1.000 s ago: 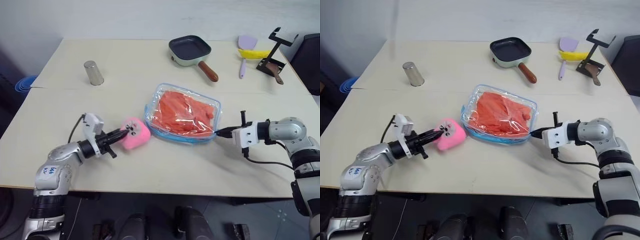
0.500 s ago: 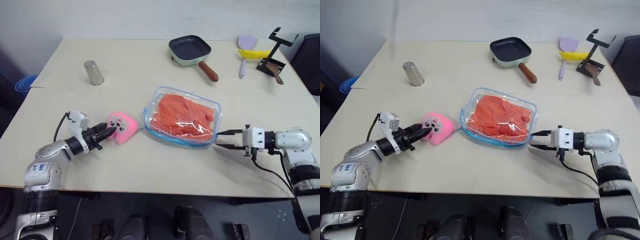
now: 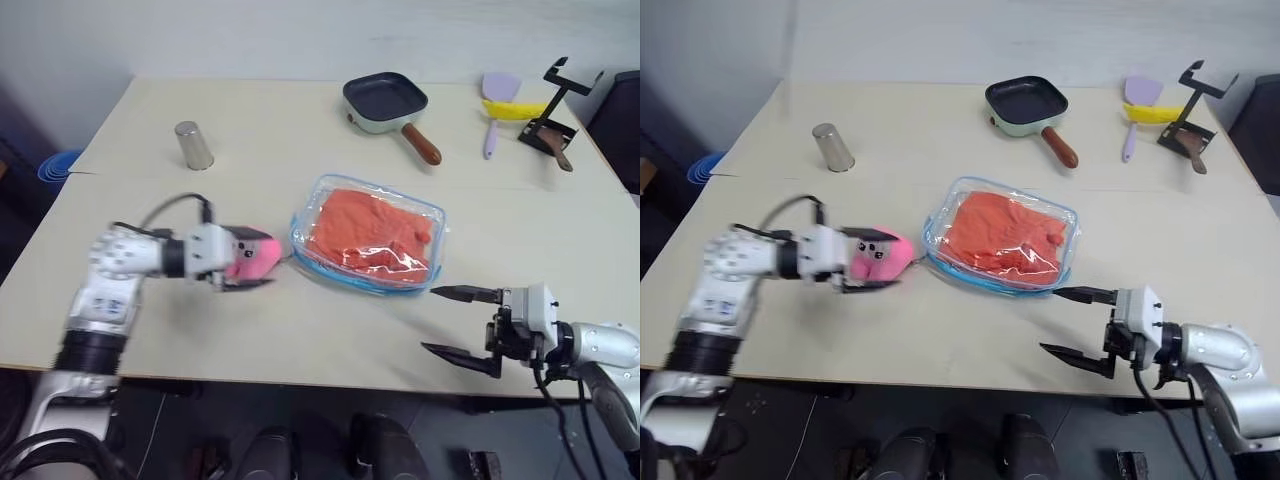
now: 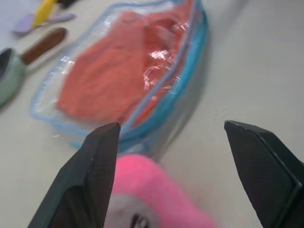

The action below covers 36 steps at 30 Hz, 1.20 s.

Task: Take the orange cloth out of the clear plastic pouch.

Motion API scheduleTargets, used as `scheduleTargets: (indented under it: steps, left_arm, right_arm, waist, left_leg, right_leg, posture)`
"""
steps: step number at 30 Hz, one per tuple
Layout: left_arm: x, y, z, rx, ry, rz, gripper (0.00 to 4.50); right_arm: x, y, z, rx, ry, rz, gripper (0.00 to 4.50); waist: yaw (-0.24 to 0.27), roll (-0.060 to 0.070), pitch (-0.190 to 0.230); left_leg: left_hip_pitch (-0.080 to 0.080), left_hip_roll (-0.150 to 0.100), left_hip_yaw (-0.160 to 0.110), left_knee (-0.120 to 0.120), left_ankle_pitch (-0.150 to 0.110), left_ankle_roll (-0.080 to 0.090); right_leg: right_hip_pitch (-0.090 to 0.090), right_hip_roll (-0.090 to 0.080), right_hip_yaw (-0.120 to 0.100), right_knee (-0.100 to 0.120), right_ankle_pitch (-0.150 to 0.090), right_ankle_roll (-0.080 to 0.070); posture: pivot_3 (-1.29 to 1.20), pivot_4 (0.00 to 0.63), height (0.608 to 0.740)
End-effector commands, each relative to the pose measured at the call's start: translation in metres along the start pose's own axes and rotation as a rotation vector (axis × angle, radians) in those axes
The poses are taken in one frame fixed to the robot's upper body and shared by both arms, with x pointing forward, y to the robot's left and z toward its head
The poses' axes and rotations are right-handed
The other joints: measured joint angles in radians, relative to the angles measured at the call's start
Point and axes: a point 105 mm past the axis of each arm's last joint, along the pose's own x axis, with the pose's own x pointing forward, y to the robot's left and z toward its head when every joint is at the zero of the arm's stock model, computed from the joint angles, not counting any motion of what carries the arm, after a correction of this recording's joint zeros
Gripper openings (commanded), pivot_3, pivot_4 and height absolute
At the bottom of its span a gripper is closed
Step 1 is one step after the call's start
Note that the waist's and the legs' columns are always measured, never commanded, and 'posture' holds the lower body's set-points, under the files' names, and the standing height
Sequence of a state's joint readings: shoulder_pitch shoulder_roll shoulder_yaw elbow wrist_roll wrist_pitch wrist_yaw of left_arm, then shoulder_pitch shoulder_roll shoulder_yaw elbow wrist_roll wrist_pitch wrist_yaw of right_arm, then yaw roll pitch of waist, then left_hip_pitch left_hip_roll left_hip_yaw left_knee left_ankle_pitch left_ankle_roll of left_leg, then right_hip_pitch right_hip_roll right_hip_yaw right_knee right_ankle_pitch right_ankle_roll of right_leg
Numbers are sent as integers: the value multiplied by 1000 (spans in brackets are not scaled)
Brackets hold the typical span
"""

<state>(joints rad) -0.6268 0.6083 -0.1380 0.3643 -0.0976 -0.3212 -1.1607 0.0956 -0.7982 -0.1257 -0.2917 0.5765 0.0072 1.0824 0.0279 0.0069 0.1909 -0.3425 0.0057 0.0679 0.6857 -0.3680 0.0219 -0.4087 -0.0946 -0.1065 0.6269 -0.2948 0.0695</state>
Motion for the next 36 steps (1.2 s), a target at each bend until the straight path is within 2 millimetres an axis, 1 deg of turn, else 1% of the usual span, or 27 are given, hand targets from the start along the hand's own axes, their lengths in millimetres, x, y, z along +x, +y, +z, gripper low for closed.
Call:
scheduleTargets:
  steps: [1,4,7,8,9,12,14,15,16,18,19,20,25,27,30,32,33,36]
  left_arm:
    - [21,14,-2,83,14,17,3686]
    - [35,20,-3,94,-5,17,3686]
    - [41,24,-3,91,-23,21,3686]
    - [42,25,-2,85,-32,22,3296]
    - [44,26,-1,70,-47,25,3106]
    - [48,29,2,40,-86,29,2243]
    - [50,31,3,31,-93,34,1582]
    - [51,31,3,23,-96,38,1183]
    - [52,32,3,16,-101,44,937]
    - [53,33,5,-7,-120,50,307]
    - [54,33,5,-10,-123,51,56]
    - [54,33,5,-11,-122,48,17]
    - [53,27,2,3,-112,35,17]
    - [51,26,4,-2,-134,31,17]
    - [49,27,13,39,-162,30,572]
    - [47,26,18,122,-144,16,1133]
    - [47,25,19,149,-135,13,1485]
    - [44,26,12,214,-61,29,2434]
  right_arm:
    - [5,5,8,-25,-17,-39,4471]
    - [3,9,5,-30,0,-58,4471]
    - [0,10,3,-30,14,-78,4471]
    - [-1,11,2,-30,19,-79,4500]
    - [-2,11,1,-28,22,-82,4500]
    - [-4,14,-2,-22,32,-87,4500]
    - [-4,16,-4,-20,37,-87,4500]
    - [-5,16,-5,-18,39,-87,4500]
    - [-5,16,-5,-18,39,-88,4500]
    - [-5,17,-6,-13,42,-93,4500]
    - [-6,17,-6,-13,44,-94,4500]
    - [-6,18,-7,-12,45,-94,4500]
    - [-7,20,-8,-7,47,-96,4500]
    - [-8,20,-8,-1,44,-104,4500]
    - [-8,17,-5,14,10,-130,4500]
    - [-7,17,1,31,-18,-132,4500]
    - [-6,17,3,33,-25,-133,4500]
    - [-6,13,7,9,-46,-169,4500]
  waist:
    - [1,-2,0]
    - [0,-3,0]
    - [-3,-3,0]
    - [-3,-3,0]
    - [-3,-3,0]
    - [-2,-3,0]
    - [-1,-3,0]
    - [-1,-3,0]
    - [-1,-3,0]
    - [-1,-3,0]
    - [-1,-3,0]
    - [-1,-3,0]
    - [-2,-3,0]
    - [-2,-3,0]
    - [-2,-3,0]
    - [-2,-3,0]
    - [-2,-3,0]
    - [-2,-3,0]
  left_leg:
    - [-2,0,0,0,0,1]
    - [-10,-2,-2,4,1,3]
    - [-10,-3,-2,6,0,5]
    - [-10,-3,-1,7,0,6]
    - [-10,-3,-1,7,0,6]
    - [-10,-3,-2,9,0,7]
    - [-10,-4,-3,9,0,7]
    - [-10,-4,-3,10,0,7]
    - [-10,-4,-3,10,0,7]
    - [-10,-4,-3,10,0,7]
    - [-10,-4,-3,10,0,7]
    - [-10,-4,-3,10,0,7]
    - [-10,-4,-3,10,0,7]
    - [-10,-4,-3,10,0,7]
    - [-10,-4,-3,11,0,7]
    - [-11,-4,-4,11,0,7]
    - [-11,-4,-4,11,0,7]
    - [-10,-4,-5,11,0,7]
  right_leg:
    - [-2,0,0,0,0,1]
    - [-6,0,-3,-1,2,3]
    - [-5,-1,-6,-1,3,5]
    - [-5,-1,-7,-1,3,5]
    - [-5,-1,-8,-1,3,6]
    - [-4,-2,-7,0,3,6]
    - [-4,-2,-7,0,3,6]
    - [-4,-2,-7,0,3,6]
    - [-4,-2,-7,0,3,6]
    - [-3,-2,-7,0,3,6]
    - [-3,-2,-7,0,3,6]
    - [-3,-2,-7,0,3,6]
    - [-3,-2,-7,0,3,6]
    - [-3,-2,-7,0,3,6]
    - [-3,-2,-7,0,4,6]
    - [-3,-2,-7,0,4,6]
    - [-3,-2,-6,0,3,6]
    - [-3,-2,-4,0,3,6]
  posture:
    - [0,150,740]
    - [0,150,740]
    - [0,150,740]
    - [0,150,740]
    - [0,150,740]
    - [0,150,740]
    - [0,150,740]
    - [0,150,740]
    - [0,150,740]
    - [0,150,740]
    - [0,150,740]
    - [0,150,740]
    - [0,150,740]
    - [0,150,740]
    - [0,150,740]
    - [0,150,740]
    - [0,150,740]
    - [0,150,740]
